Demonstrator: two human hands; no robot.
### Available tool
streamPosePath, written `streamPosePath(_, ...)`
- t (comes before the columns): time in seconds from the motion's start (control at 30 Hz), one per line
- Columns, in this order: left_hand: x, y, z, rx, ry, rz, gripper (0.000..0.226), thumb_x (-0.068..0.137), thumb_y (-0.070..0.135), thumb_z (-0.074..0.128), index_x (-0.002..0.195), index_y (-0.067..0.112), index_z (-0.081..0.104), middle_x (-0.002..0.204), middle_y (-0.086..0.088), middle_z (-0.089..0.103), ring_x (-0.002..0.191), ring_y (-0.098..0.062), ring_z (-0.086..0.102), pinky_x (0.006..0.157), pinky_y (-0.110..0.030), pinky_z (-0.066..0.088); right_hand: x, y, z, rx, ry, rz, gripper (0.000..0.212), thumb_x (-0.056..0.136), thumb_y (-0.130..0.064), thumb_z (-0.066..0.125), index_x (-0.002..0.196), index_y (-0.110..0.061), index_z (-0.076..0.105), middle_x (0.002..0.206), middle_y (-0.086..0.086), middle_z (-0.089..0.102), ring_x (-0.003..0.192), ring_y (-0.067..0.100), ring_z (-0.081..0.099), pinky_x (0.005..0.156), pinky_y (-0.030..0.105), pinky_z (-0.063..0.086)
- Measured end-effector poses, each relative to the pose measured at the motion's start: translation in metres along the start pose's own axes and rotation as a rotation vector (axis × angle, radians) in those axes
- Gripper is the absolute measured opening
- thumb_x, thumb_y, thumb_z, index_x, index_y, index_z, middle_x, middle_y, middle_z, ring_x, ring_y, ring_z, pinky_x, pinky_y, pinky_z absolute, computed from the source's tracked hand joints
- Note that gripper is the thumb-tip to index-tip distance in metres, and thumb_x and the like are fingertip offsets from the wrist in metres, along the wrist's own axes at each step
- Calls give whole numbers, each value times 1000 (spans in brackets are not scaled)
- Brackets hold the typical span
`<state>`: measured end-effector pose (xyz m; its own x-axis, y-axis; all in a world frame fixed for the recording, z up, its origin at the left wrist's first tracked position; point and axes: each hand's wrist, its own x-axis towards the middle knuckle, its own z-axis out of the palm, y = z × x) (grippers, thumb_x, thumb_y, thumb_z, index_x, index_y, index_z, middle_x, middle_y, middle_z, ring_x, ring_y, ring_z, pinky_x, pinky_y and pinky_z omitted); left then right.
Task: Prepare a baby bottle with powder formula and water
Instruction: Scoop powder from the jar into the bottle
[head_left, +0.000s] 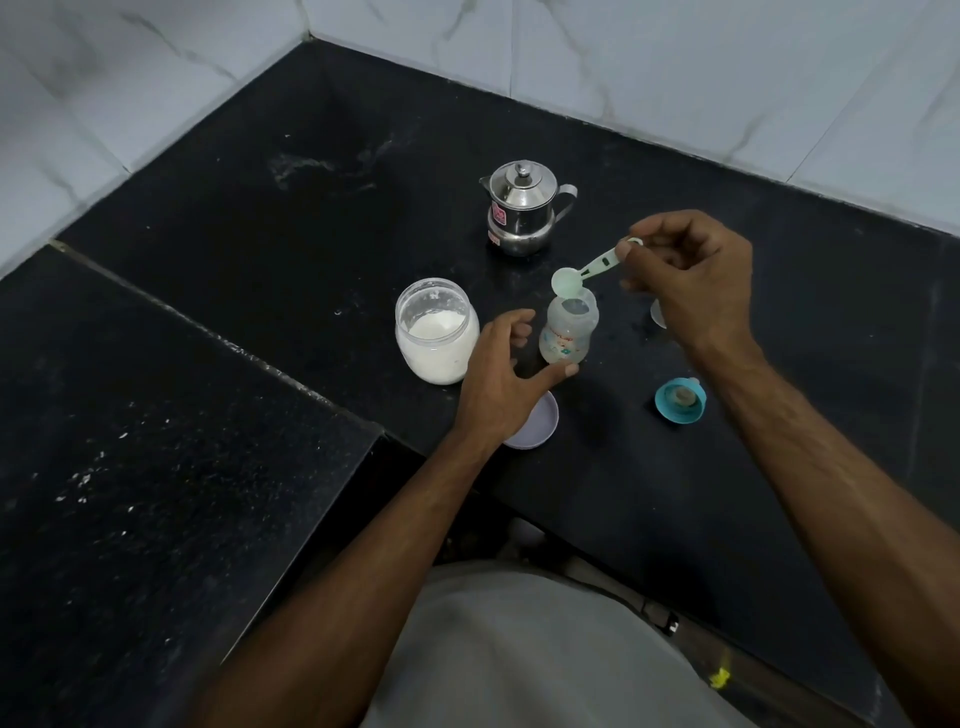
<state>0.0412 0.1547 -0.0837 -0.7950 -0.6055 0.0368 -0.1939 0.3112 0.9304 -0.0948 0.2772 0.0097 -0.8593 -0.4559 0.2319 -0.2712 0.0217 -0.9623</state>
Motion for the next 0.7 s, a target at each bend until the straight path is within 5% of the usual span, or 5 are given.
streamPosePath(0.33, -25, -5, -12, -31, -45, -33, 66, 72, 30, 83, 129, 21, 51, 119, 3, 56, 111, -8, 53, 94, -37, 50, -3, -10, 53, 241, -130, 105, 12, 86, 0, 69, 96, -5, 65, 89, 8, 71, 82, 17, 71, 66, 26, 58)
streamPosePath(0.7, -28, -8, -23, 56, -57, 6, 57, 77, 34, 79, 124, 16, 52, 119, 2, 58, 108, -9, 54, 92, -35, 50, -8, -7, 126, 40, -216, 139, 11, 83, -4, 72, 93, -4, 68, 83, 7, 71, 71, 9, 68, 59, 19, 56)
